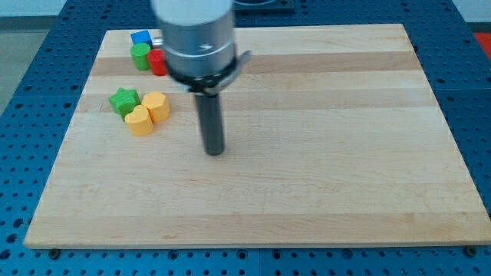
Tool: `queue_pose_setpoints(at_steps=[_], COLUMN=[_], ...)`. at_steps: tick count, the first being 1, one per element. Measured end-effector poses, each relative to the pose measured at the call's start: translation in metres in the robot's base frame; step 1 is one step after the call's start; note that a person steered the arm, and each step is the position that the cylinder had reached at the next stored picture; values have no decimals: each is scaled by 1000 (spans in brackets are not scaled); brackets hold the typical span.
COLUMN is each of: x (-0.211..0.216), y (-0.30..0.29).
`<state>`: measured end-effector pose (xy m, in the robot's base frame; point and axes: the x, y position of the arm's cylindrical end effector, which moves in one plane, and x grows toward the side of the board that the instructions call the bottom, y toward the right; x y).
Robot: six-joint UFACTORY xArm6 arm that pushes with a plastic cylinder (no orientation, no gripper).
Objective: Push the group of blocks to the center
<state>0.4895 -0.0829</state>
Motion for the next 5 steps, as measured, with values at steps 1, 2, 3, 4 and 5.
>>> queue_pose_setpoints(at_steps=[1,2,3,4,5], x=[9,10,0,-18,-46], y=[-57,-111,-152,-192,-219])
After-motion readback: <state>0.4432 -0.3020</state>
